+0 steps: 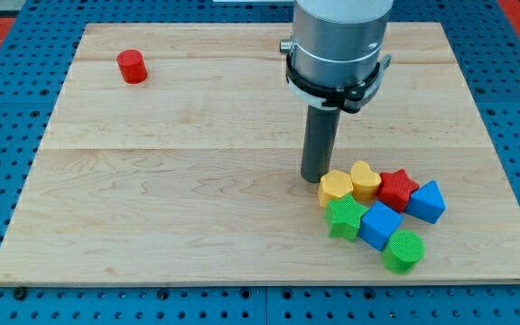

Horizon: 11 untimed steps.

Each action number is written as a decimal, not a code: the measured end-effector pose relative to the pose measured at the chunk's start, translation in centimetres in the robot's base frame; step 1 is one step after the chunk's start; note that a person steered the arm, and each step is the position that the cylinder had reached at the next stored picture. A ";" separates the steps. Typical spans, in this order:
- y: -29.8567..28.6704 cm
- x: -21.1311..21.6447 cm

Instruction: Move the green circle to the bottom right of the red star

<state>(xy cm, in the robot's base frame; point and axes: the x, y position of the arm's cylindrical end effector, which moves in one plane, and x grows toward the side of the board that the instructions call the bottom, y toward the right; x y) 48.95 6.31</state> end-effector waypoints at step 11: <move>13.0 8.2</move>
